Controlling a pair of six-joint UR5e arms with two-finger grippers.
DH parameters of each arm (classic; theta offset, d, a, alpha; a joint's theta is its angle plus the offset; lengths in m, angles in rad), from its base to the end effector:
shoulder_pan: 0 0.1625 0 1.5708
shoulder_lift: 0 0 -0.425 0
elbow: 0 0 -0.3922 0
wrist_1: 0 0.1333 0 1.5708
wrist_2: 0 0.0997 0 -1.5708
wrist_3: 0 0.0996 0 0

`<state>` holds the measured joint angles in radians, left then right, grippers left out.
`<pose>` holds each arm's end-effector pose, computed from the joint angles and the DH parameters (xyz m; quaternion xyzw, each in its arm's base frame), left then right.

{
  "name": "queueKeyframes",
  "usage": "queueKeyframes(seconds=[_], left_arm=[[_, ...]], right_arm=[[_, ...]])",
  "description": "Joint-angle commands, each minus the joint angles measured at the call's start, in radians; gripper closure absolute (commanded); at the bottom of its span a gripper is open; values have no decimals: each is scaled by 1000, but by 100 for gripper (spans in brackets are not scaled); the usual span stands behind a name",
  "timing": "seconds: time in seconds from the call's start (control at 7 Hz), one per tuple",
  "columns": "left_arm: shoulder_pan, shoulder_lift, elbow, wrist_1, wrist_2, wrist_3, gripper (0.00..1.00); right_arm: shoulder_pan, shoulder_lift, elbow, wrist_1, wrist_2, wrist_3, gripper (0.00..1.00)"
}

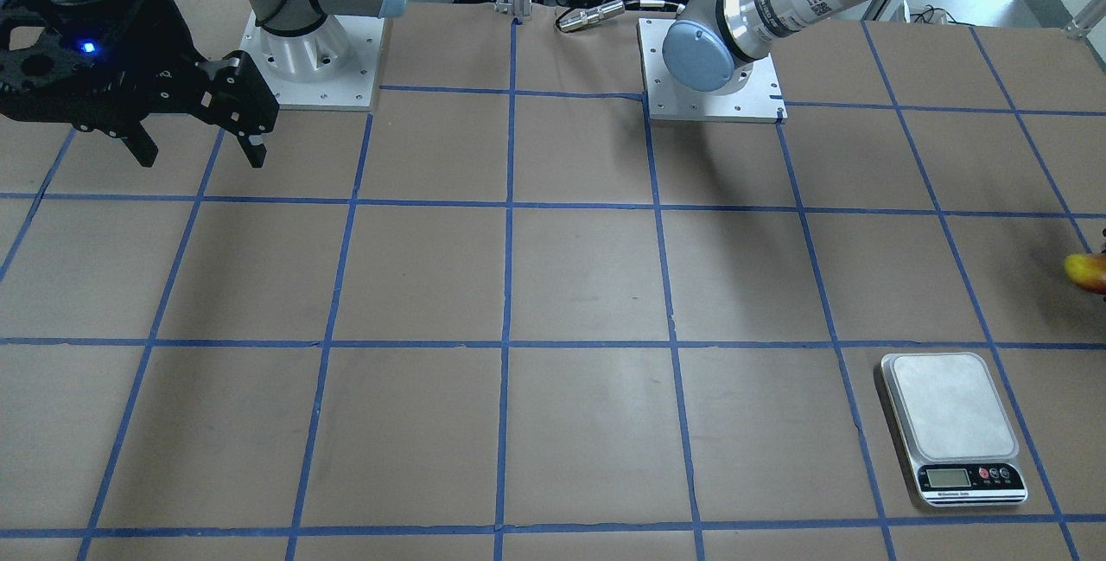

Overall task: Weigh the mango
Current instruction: 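Carry the mango with the left gripper over the silver scale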

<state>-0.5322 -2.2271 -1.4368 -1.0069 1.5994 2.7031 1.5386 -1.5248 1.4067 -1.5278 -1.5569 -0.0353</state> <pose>0.5396 -0.4691 0.2082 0.7390 0.6732 0.0198 0.0156 0.1180 -0.5200 0.5414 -0.0018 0.9993 -0.0378 0.0057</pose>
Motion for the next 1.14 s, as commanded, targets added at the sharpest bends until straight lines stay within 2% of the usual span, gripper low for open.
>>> queueKeyframes(seconds=[0.0,0.14,0.57,0.86,1.0], left_arm=[[-85,50,53,-33,5,-98,100],[-186,67,80,-35,16,-120,100],[-398,70,88,-100,2,-402,100],[-486,63,76,-125,-37,-610,100],[-488,52,64,-124,-79,-624,100]], right_arm=[[0,0,0,0,1,0,0],[0,0,0,0,0,0,0],[0,0,0,0,1,0,0],[0,0,0,0,0,0,0],[0,-1,0,0,0,0,0]])
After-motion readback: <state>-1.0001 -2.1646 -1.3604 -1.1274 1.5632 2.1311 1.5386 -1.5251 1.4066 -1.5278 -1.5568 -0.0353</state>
